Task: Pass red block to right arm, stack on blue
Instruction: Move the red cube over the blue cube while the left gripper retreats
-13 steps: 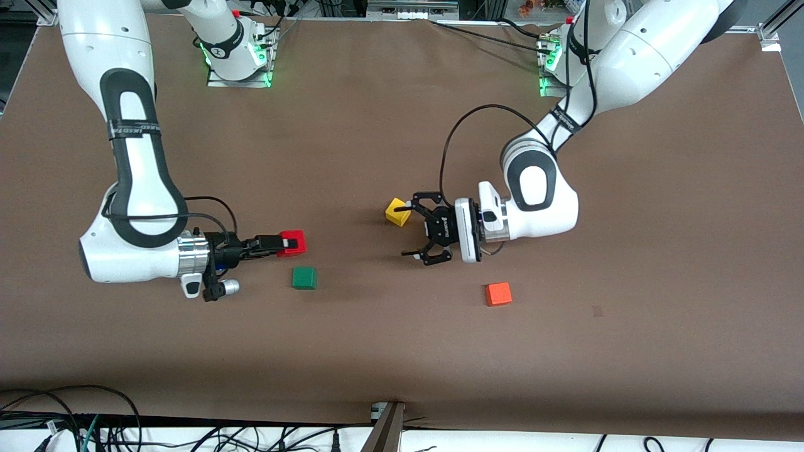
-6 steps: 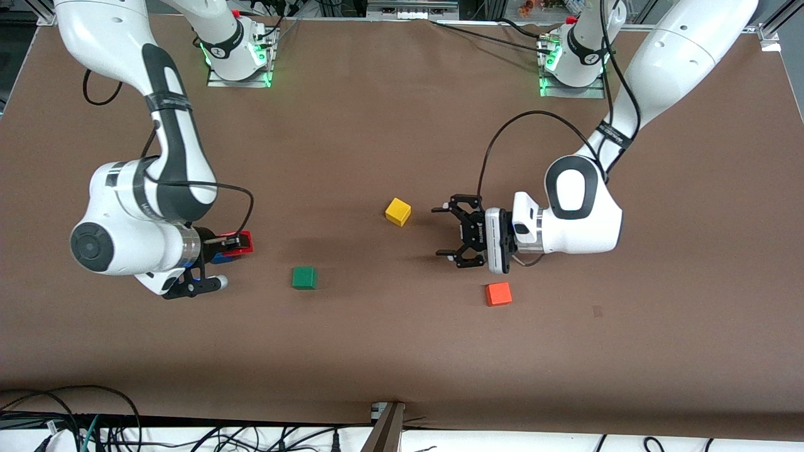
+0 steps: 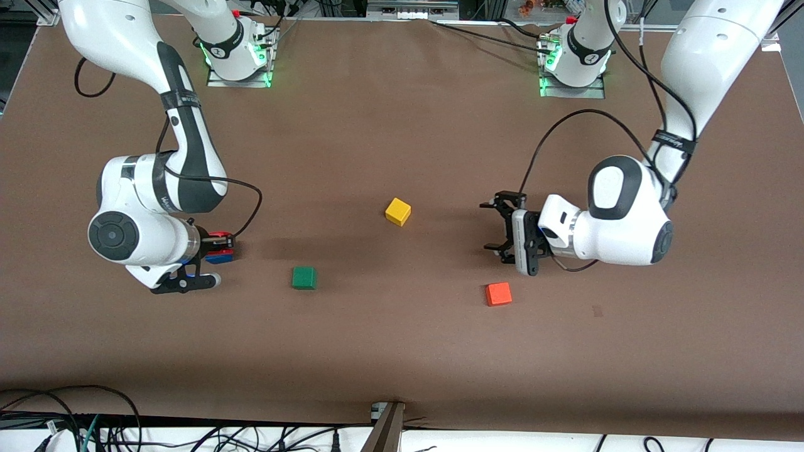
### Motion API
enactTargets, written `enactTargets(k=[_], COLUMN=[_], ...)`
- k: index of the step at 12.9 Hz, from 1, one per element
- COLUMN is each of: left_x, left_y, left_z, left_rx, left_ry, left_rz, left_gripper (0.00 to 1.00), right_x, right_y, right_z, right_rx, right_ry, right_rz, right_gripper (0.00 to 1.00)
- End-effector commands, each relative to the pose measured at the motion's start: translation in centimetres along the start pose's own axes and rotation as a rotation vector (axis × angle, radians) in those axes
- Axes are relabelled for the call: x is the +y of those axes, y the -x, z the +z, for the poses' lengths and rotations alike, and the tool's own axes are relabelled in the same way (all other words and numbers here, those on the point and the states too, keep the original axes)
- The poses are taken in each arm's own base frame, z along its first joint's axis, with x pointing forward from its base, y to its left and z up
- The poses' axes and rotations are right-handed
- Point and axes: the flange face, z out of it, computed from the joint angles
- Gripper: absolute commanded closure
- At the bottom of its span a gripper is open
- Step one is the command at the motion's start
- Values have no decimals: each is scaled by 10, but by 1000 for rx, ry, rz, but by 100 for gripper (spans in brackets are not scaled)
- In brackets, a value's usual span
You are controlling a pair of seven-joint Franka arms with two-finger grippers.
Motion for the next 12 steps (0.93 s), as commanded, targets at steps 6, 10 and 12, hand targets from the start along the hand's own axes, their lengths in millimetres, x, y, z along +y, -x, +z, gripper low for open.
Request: enactTargets(k=[6,10,12], left_x=[29,80,115], left_y=[19,9,-7], left_z=[-132,-191,-223], left_rx=[-468,-549,-489], left_ry=[-277,-450,-555], left_rz=[-327,-565,-711], left_gripper=[0,0,0], right_x=[28,41,41], right_y=[37,45,45], right_z=[35,55,55], right_rx=[100,136,134], right_ry=[9,21,22], right_rz=[28,-3,-24], right_gripper=[93,93,92])
